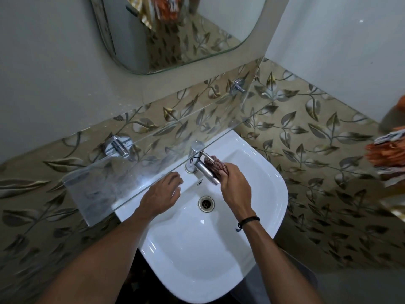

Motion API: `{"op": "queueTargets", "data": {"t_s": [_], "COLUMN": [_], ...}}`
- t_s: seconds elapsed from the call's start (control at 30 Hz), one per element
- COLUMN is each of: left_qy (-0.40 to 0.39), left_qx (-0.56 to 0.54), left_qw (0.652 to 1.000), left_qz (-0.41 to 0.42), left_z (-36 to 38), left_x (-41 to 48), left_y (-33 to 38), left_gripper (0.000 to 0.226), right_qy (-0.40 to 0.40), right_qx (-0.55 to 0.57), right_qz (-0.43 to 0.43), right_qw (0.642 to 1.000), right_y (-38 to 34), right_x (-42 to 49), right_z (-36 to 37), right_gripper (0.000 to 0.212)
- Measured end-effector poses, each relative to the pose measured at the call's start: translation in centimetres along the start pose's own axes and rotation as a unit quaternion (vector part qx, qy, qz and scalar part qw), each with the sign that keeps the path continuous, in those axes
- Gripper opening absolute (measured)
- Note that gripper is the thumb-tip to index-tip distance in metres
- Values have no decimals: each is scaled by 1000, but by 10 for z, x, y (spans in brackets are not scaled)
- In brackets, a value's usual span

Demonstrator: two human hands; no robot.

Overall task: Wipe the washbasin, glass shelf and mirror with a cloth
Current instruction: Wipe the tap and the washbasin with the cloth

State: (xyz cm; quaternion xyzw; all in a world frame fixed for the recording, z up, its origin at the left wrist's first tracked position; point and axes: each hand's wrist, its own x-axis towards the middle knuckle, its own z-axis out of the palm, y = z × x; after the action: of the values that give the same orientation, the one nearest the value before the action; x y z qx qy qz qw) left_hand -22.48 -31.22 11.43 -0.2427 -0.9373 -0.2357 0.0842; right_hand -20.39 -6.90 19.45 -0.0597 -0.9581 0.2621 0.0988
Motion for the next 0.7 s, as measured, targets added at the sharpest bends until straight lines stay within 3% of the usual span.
{"op": "queueTargets", "data": {"t_s": [0.17,0.3,0.43,0.5,0.6,0.7], "left_qy": [-5,-5,-1,-4,6,5], "left_qx": [10,12,10,7,3,-4], "left_qw": [1000,1000,1000,1000,1000,1000], "left_qz": [2,7,8,9,8,19], "left_z": [0,1,0,-1,-1,2], "left_x": [0,1,2,4,5,5], "left_y": [1,1,2,2,2,1], "left_gripper": [23,25,25,25,24,22], "right_qy": [1,-51,-43,-42,1,-2], "right_qx": [126,121,253,396,566,666], "right_qz": [34,16,100,178,316,367], "right_qw": [991,991,961,900,761,650], "right_y": [24,6,8,14,33,57], "right_x": [-14,-22,-23,-18,-15,-4], "right_z": [12,33,35,28,30,38], "right_gripper": [24,37,32,23,22,40]}}
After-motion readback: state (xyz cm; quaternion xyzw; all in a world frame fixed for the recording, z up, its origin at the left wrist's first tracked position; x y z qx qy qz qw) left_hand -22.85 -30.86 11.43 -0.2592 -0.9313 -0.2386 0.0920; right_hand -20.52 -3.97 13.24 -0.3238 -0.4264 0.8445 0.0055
